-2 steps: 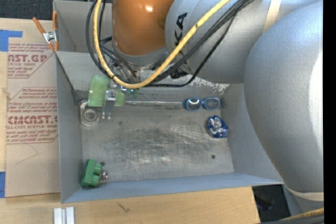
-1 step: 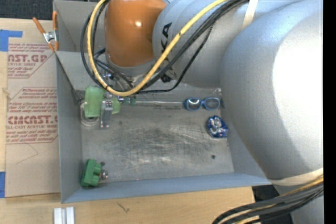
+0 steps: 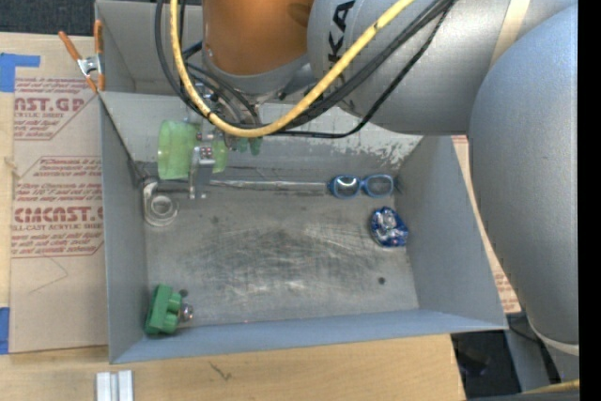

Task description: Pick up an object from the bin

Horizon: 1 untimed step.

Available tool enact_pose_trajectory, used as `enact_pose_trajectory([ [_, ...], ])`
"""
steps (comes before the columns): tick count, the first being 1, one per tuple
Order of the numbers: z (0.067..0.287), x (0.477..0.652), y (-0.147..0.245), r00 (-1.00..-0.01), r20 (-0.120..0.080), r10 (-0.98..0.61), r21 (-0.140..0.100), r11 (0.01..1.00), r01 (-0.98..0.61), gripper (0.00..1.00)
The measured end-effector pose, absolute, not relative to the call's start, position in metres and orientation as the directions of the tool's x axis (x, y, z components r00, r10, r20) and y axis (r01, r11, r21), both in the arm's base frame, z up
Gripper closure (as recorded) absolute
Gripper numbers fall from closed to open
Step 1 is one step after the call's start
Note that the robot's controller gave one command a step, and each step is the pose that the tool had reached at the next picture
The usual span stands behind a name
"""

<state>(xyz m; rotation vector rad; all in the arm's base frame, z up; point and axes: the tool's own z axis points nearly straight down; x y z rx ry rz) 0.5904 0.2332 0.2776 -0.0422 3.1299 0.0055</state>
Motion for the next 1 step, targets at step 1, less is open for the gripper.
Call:
enact_pose_trajectory([
  [1,0.2627,0.5549,0.1872,-0.985,0.0,0.172,0.0,0.985,0.172,1.0],
])
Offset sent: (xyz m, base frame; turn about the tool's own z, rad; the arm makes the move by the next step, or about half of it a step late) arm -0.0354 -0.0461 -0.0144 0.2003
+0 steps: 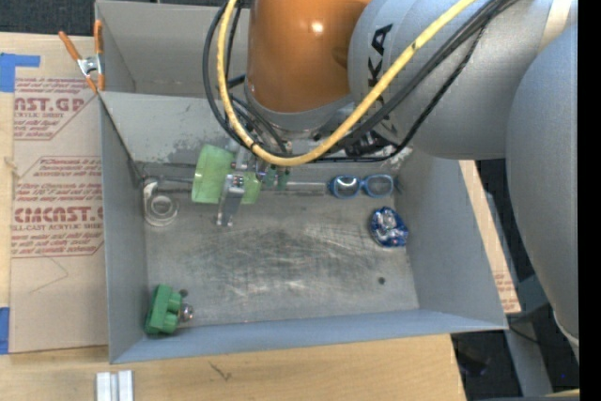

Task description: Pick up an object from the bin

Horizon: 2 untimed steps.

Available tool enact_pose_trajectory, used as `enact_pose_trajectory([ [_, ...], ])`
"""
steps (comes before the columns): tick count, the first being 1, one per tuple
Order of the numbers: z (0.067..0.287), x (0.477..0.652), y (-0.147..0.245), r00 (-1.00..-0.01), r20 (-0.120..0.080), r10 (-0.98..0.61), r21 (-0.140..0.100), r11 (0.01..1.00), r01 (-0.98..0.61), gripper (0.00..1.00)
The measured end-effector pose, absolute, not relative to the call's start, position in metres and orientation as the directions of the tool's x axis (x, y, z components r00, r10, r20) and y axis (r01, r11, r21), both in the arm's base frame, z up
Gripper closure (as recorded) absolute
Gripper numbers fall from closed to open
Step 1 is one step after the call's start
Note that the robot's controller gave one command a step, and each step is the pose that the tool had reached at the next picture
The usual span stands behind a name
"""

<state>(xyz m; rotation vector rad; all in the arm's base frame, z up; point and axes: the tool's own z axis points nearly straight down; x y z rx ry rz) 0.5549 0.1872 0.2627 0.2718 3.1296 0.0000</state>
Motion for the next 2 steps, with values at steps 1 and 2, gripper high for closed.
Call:
enact_pose_trajectory([
  [1,0.257,0.548,0.188,-0.99,-0.001,0.144,-0.001,0.99,0.144,1.0],
  [2,0.247,0.562,0.173,-0.997,-0.001,0.082,-0.001,0.997,0.082,1.0],
])
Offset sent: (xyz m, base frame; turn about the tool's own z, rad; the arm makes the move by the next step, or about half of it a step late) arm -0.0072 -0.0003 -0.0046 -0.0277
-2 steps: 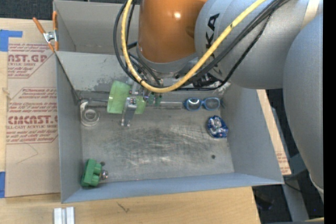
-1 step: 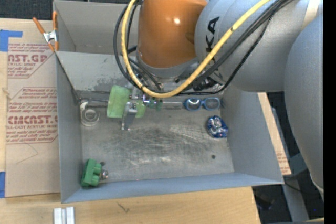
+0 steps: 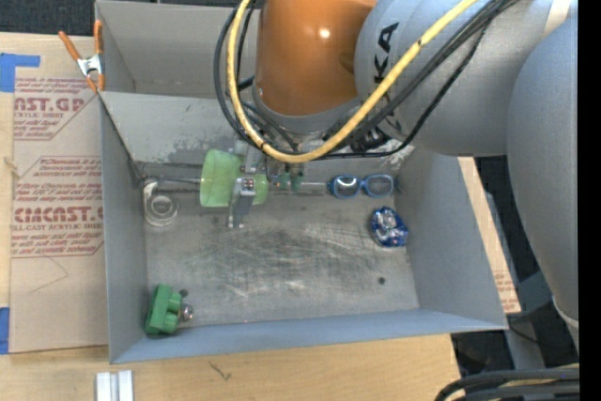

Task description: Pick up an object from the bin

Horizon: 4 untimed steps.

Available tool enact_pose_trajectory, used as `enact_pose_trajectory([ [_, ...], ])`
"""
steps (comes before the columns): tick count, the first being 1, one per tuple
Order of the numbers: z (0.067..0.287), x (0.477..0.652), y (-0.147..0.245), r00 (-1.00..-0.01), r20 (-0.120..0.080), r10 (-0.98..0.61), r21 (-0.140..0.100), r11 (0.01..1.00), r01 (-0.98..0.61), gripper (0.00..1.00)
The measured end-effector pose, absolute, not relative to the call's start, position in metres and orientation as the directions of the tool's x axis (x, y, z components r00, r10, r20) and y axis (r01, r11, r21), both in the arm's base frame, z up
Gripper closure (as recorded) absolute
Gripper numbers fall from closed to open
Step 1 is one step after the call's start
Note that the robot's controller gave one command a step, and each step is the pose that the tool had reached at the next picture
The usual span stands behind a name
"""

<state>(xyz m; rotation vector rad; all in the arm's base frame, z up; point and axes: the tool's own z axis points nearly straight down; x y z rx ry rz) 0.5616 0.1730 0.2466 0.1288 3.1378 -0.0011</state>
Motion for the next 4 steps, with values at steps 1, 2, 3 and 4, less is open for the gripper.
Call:
enact_pose_trajectory([
  [1,0.247,0.5614,0.1737,-0.997,-0.001,0.081,0.0,0.997,0.081,1.0],
  [2,0.247,0.5614,0.1738,-0.997,-0.001,0.081,0.0,0.997,0.081,1.0],
  [3,0.247,0.5613,0.1738,-0.997,-0.001,0.081,0.0,0.997,0.081,1.0],
  [4,0.247,0.5614,0.1738,-0.997,-0.002,0.081,0.0,0.997,0.081,1.0],
])
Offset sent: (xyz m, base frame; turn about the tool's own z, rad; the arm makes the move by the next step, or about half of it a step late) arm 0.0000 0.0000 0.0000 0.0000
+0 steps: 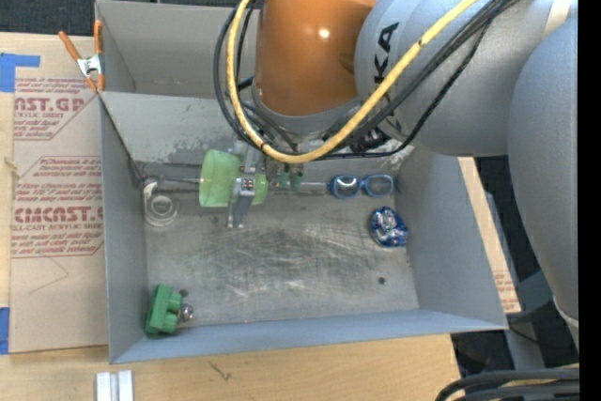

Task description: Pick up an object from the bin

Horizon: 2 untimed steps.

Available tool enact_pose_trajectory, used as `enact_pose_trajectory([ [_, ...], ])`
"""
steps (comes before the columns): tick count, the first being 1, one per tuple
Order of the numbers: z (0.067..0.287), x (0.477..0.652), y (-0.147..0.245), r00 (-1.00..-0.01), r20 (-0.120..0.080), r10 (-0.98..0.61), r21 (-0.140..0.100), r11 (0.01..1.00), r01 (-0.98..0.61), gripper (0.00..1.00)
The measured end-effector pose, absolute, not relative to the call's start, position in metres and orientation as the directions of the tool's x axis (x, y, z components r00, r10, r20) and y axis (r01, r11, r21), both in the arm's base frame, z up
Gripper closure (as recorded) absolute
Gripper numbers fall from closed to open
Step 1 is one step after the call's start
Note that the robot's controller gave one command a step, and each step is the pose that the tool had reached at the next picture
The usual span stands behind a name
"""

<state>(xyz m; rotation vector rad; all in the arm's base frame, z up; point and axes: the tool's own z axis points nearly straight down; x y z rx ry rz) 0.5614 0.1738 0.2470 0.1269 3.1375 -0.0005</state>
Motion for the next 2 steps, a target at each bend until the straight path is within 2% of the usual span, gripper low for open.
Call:
enact_pose_trajectory([
  [2,0.247,0.5614,0.1738,-0.997,-0.002,0.081,0.0,0.997,0.081,1.0],
])
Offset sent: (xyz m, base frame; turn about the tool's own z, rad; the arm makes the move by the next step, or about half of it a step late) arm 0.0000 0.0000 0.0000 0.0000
